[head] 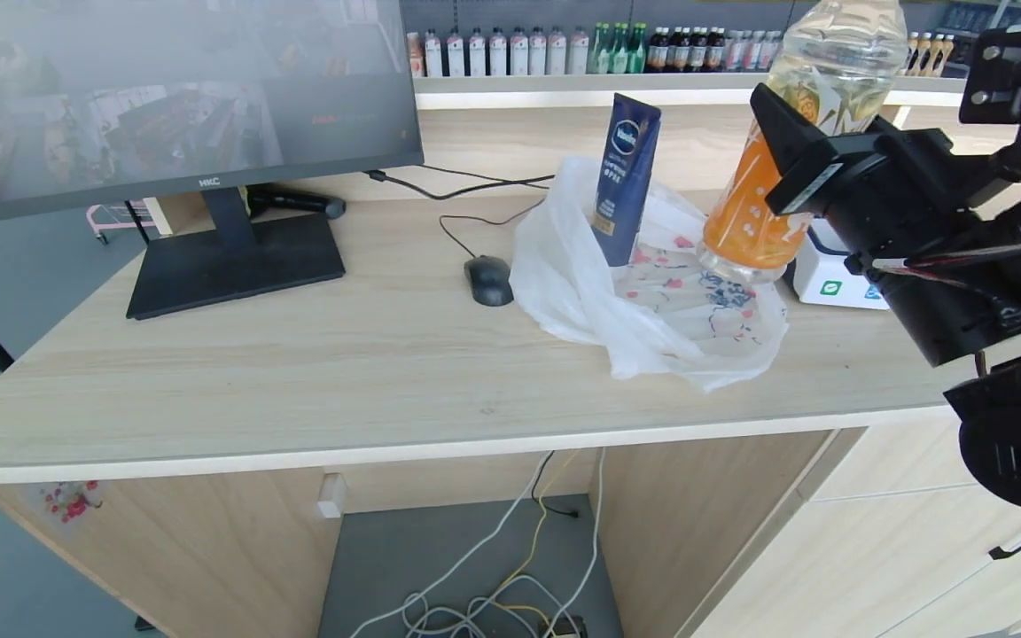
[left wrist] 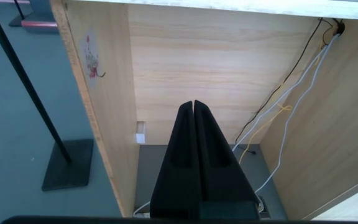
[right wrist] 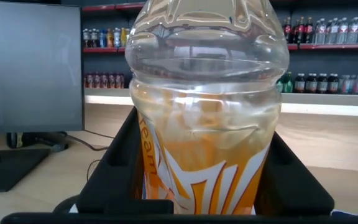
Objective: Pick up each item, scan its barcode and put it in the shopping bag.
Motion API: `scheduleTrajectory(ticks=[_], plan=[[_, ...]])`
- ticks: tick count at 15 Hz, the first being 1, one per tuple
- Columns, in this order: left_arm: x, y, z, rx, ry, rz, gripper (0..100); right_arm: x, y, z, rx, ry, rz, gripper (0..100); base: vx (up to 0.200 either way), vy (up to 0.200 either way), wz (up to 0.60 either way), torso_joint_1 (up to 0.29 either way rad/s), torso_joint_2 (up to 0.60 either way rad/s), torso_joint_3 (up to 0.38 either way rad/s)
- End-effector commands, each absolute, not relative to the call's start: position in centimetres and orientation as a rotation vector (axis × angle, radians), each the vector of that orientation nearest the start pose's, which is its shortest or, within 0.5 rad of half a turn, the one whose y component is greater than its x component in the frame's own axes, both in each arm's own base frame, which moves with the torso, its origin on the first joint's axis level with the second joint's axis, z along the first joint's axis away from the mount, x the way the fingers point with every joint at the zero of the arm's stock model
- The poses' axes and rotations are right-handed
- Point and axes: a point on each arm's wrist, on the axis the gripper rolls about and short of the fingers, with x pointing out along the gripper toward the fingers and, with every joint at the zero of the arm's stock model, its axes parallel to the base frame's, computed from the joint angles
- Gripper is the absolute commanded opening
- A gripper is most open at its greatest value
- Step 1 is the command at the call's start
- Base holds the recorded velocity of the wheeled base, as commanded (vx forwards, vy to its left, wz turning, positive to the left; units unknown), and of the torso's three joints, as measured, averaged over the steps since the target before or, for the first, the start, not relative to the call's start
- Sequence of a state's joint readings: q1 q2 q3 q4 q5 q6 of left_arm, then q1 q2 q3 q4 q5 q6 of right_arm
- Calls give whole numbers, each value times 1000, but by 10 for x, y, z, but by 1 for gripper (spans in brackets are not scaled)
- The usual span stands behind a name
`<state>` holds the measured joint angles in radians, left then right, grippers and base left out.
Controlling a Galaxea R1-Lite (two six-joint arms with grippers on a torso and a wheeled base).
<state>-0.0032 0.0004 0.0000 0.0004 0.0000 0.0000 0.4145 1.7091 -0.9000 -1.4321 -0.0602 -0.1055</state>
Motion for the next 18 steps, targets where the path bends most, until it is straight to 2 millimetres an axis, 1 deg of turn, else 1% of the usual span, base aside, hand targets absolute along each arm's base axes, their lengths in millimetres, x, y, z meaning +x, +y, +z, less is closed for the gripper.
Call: scheduleTrajectory(ticks=[1, 2, 4, 6, 7, 9, 12, 14, 16, 18], plan=[[-23, 0, 75, 0, 0, -2, 0, 275, 117, 286, 50, -588, 309, 0, 0, 0, 0, 0, 0, 0], [-23, 0, 75, 0, 0, -2, 0, 278, 114, 286, 48, -553, 301, 0, 0, 0, 0, 0, 0, 0], [-23, 0, 75, 0, 0, -2, 0, 291, 101, 291, 42, -500, 269, 0, 0, 0, 0, 0, 0, 0], [-23, 0, 75, 0, 0, -2, 0, 300, 92, 300, 18, -463, 309, 0, 0, 0, 0, 0, 0, 0], [-23, 0, 75, 0, 0, -2, 0, 302, 91, 301, 10, -442, 319, 0, 0, 0, 0, 0, 0, 0], [-23, 0, 75, 0, 0, -2, 0, 304, 90, 299, 5, -414, 319, 0, 0, 0, 0, 0, 0, 0], [-23, 0, 75, 0, 0, -2, 0, 313, 93, 293, 29, -363, 328, 0, 0, 0, 0, 0, 0, 0], [-23, 0, 75, 0, 0, -2, 0, 324, 95, 290, 41, -321, 342, 0, 0, 0, 0, 0, 0, 0], [-23, 0, 75, 0, 0, -2, 0, 338, 98, 291, 33, -309, 375, 0, 0, 0, 0, 0, 0, 0], [-23, 0, 75, 0, 0, -2, 0, 347, 100, 290, 31, -305, 374, 0, 0, 0, 0, 0, 0, 0]])
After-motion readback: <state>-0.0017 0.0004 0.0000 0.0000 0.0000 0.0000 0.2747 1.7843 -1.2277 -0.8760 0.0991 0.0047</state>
